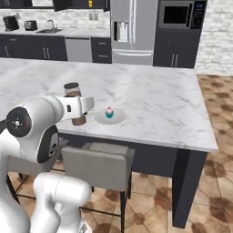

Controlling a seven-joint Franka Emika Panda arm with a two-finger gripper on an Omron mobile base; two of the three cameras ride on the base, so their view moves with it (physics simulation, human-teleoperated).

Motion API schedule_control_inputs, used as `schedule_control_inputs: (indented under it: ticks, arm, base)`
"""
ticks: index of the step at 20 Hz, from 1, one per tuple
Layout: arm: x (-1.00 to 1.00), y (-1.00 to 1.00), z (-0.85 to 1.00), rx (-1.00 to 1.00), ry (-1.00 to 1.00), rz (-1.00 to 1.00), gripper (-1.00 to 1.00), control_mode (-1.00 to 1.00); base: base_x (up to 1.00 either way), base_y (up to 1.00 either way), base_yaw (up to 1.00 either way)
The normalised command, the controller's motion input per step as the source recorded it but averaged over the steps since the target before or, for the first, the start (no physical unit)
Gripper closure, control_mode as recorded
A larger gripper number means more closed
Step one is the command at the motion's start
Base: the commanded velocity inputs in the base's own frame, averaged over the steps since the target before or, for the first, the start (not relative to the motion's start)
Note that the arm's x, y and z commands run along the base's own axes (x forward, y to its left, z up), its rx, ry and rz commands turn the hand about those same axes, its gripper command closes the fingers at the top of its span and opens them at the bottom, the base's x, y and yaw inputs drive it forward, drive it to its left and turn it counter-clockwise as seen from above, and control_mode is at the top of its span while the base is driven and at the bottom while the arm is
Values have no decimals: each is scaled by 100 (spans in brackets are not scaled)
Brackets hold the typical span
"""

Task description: Take the cinnamon bottle from the cabinet and place it on the dining table, next to the plate with the cupcake. Then take the chocolate from the dining counter and place it on the cupcake plate.

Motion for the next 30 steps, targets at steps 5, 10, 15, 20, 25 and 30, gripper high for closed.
schedule_control_inputs:
  ticks: [5,10,15,20,25,30]
  arm:
    - [0,0,0,0,0,0,100,100]
    - [0,0,0,0,0,0,100,100]
    - [0,0,0,0,0,0,100,100]
    - [0,0,0,0,0,0,100,100]
    - [0,0,0,0,0,0,100,100]
    - [75,-25,-14,0,13,6,100,-100]
  base:
    - [52,27,-2]
    - [45,6,0]
    - [53,0,0]
    - [78,0,0]
    - [72,0,0]
    - [17,0,0]
